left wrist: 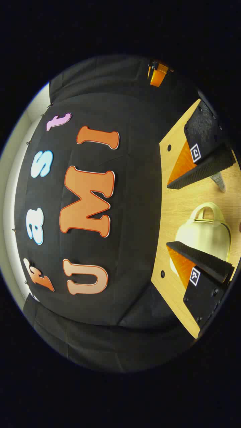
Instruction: First open the suitcase, pack the skin care products into it, and then close the suitcase.
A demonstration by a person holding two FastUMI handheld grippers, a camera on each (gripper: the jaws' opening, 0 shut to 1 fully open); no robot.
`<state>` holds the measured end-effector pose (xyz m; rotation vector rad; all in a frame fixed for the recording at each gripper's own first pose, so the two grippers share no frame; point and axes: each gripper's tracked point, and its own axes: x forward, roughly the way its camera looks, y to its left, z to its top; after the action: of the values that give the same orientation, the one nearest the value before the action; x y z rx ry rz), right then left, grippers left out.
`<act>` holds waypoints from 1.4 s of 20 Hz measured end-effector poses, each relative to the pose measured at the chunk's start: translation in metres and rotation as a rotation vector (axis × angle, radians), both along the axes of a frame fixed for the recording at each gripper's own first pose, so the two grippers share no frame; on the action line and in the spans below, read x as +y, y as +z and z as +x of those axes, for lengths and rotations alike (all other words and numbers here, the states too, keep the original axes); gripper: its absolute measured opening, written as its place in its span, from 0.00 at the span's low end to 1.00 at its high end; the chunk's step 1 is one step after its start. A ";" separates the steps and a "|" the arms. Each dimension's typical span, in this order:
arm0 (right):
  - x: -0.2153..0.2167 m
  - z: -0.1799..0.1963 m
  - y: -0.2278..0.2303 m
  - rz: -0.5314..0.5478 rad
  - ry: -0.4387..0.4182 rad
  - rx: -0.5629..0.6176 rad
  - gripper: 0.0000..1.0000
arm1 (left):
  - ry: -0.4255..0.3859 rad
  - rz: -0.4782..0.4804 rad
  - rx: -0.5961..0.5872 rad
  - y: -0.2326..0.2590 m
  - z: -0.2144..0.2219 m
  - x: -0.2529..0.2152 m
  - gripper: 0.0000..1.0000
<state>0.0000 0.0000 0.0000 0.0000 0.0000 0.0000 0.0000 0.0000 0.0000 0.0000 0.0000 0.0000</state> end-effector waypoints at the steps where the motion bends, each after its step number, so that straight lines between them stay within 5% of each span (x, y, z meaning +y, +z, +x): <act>1: 0.001 0.001 0.000 -0.002 0.002 0.001 0.95 | 0.002 0.001 -0.002 0.001 -0.001 0.002 0.97; 23: 0.033 0.015 -0.004 0.003 0.124 -0.001 0.95 | 0.108 0.046 -0.066 0.022 -0.034 0.021 0.97; 28: 0.021 0.013 -0.002 0.006 0.088 -0.010 0.95 | 0.077 0.060 -0.050 0.018 -0.028 0.012 0.97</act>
<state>0.0131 0.0214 -0.0015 0.0060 -0.0098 0.0879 -0.0285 0.0117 0.0183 0.0602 -0.0503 0.0772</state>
